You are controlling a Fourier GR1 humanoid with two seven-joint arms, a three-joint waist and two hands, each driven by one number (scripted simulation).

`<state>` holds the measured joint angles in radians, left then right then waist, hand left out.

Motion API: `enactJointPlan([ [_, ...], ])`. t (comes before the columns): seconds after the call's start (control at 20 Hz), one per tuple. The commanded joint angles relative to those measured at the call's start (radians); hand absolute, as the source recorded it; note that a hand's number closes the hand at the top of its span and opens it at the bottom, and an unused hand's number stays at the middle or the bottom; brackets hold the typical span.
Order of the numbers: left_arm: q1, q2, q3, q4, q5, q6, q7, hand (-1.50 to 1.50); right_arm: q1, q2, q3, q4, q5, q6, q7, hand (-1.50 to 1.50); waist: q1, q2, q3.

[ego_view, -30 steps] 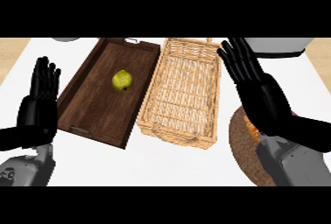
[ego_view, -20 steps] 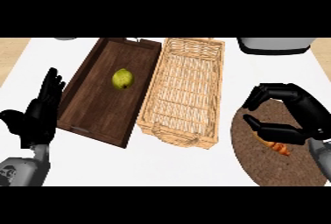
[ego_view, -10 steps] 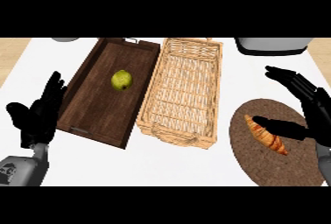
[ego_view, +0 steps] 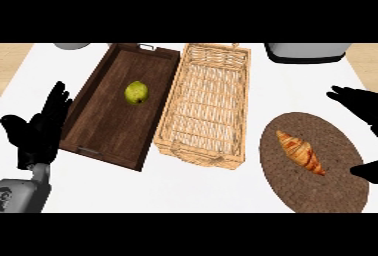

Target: Pick the croissant from the placemat and place it in the basket

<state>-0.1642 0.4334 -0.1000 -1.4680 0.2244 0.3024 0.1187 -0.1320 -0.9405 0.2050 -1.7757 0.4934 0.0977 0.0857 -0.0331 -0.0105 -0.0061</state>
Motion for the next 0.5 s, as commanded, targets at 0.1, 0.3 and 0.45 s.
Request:
enactJointPlan([
  [0.1,0.024,-0.025,-0.009,-0.009,-0.019,0.000,-0.004,0.00,0.041,-0.092,-0.024,-0.252,-0.101,0.276,0.257,-1.50,0.014,0.005,0.004],
  [0.3,-0.011,0.000,0.050,0.007,-0.013,-0.063,-0.006,0.00,0.109,-0.067,-0.133,-0.264,-0.135,0.327,0.222,-1.50,0.023,0.008,0.006],
  [0.45,0.002,-0.007,0.084,0.045,-0.005,-0.103,-0.030,0.00,0.156,0.021,-0.133,-0.294,-0.073,0.297,0.208,-1.50,0.024,0.009,0.006],
])
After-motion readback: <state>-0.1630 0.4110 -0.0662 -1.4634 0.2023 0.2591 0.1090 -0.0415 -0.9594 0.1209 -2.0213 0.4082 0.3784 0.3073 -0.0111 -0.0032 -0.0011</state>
